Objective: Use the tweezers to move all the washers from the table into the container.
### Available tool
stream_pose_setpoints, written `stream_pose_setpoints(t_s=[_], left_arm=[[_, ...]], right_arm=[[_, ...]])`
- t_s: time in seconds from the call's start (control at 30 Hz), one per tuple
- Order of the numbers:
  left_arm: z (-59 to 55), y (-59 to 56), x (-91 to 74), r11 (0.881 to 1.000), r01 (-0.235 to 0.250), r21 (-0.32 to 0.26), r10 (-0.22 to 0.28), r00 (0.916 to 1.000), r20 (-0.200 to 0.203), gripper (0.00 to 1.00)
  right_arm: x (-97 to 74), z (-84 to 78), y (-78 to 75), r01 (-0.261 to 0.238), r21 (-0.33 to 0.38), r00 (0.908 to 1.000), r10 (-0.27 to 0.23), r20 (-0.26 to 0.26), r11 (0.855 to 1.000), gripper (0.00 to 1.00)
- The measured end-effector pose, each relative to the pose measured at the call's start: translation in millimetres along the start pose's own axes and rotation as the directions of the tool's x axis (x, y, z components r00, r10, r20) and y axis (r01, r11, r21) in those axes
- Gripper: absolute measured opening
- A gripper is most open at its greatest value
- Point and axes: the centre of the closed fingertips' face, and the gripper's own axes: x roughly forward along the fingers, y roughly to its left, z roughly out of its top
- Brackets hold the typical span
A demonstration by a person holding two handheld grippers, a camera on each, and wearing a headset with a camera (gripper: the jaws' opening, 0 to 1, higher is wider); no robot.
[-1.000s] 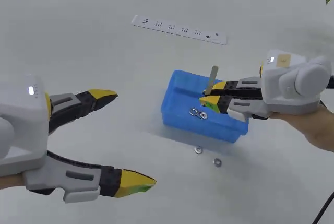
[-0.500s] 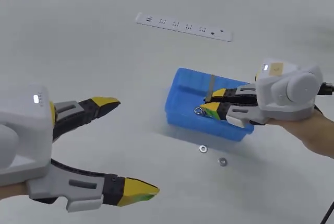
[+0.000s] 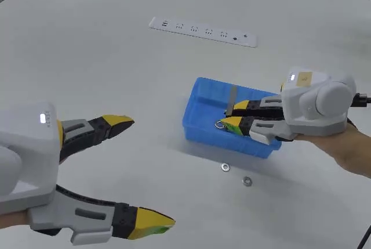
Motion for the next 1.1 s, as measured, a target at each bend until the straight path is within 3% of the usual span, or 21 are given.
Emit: stream_pose_setpoints(t_s=[0.43, 0.6, 0.73, 0.93, 1.03, 1.1], left_arm=[[7.2, 3.9, 4.9, 1.000, -0.010, -0.002, 0.010, 0.9997, 0.020, 0.99], [22.8, 10.8, 14.5, 1.000, -0.013, -0.007, 0.013, 0.9981, 0.059, 0.99], [38.6, 19.1, 30.2, 1.000, 0.018, 0.025, -0.020, 0.9969, 0.077, 0.95], [69.4, 29.3, 60.8, 0.994, 0.106, 0.041, -0.111, 0.9854, 0.129, 0.75], [81.4, 32.5, 77.1, 0.987, 0.141, 0.072, -0.149, 0.9802, 0.130, 0.59], [84.6, 34.2, 85.0, 0.985, 0.159, 0.073, -0.167, 0.9777, 0.127, 0.56]], right_arm=[[-9.0, 7.5, -4.9, 0.019, -0.002, 0.9997, -0.019, 0.013, 1.000, 0.09], [-14.9, 13.1, -5.3, 0.028, -0.011, 0.9994, -0.027, 0.020, 1.000, 0.08], [-17.9, 19.2, -2.3, 0.023, -0.021, 0.9993, -0.022, 0.031, 1.000, 0.08], [-16.4, 19.2, 0.8, 0.015, -0.041, 0.9997, -0.015, 0.021, 0.999, 0.08], [-14.7, 19.2, 4.3, 0.007, -0.050, 0.9999, -0.006, 0.015, 0.999, 0.08], [-14.0, 20.0, 5.6, 0.004, -0.051, 0.9999, -0.003, 0.017, 0.999, 0.08]])
